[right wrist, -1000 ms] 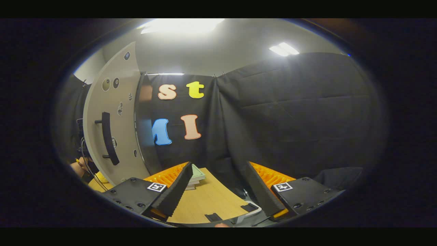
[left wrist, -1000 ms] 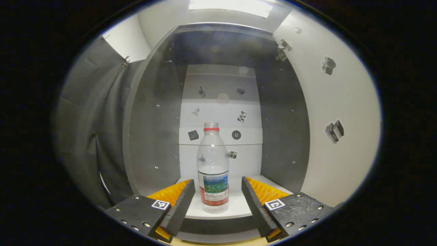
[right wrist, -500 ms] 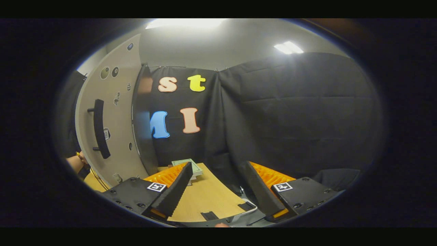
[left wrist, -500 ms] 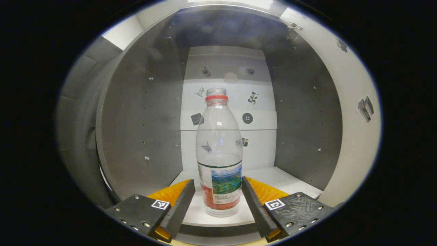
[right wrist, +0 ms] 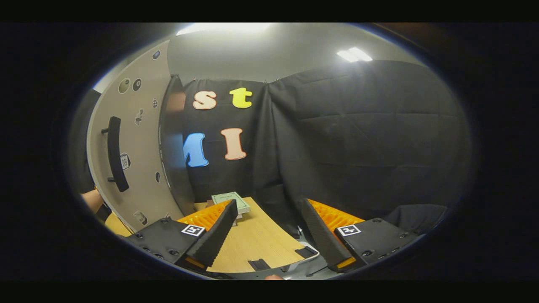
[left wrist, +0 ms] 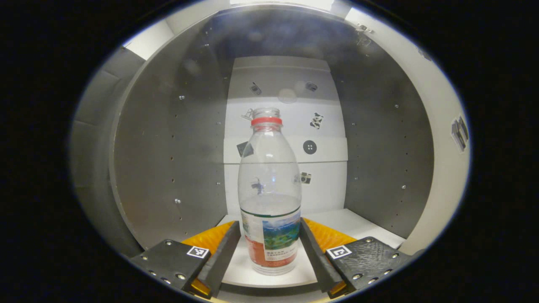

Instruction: Open the cabinet door with the right hand, grasp the bottle in the cabinet with the left hand and place it on the coaster, then close the cabinet door with the right hand.

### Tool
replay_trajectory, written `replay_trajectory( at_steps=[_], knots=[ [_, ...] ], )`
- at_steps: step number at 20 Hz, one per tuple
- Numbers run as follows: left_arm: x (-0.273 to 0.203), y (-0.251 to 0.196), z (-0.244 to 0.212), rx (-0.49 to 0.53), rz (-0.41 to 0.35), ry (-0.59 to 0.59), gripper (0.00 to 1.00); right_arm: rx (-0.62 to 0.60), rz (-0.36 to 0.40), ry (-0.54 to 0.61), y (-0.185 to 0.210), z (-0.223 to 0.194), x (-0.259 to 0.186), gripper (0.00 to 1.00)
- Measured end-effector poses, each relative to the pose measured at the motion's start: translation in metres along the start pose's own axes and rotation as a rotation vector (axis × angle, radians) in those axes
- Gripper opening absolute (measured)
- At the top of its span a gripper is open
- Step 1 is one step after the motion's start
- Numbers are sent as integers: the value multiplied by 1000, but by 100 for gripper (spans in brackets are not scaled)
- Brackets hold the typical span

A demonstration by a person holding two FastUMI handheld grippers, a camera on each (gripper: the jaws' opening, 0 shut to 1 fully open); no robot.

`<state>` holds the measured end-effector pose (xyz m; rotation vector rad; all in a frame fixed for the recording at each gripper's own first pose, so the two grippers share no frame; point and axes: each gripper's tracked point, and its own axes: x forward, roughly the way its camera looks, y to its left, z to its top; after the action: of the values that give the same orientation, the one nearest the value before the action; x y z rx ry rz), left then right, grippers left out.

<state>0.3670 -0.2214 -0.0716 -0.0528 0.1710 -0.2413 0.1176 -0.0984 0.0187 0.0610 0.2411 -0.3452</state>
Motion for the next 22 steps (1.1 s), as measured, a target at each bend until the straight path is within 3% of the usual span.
replay_trajectory(
  at_steps=[1, 3, 13, 19, 20, 22],
  knots=[
    [0, 0, 2, 1, 3, 1, 83, 2, -2, -1, -1, -1, 0, 98],
    [-6, 3, 3, -2, 3, 8, 71, 10, -2, -4, -2, 0, 0, 98],
    [-106, 46, 32, 0, -6, -88, 71, 6, 85, -26, 33, 4, 14, 95],
    [-178, 85, -4, 76, 26, -58, 76, -10, 162, -43, 67, 7, 21, 98],
    [-188, 90, -13, 75, 29, -46, 71, -11, 168, -39, 70, 6, 21, 98],
    [-208, 104, -31, 67, 45, -22, 71, -26, 166, -38, 74, 5, 24, 95]
  ],
)
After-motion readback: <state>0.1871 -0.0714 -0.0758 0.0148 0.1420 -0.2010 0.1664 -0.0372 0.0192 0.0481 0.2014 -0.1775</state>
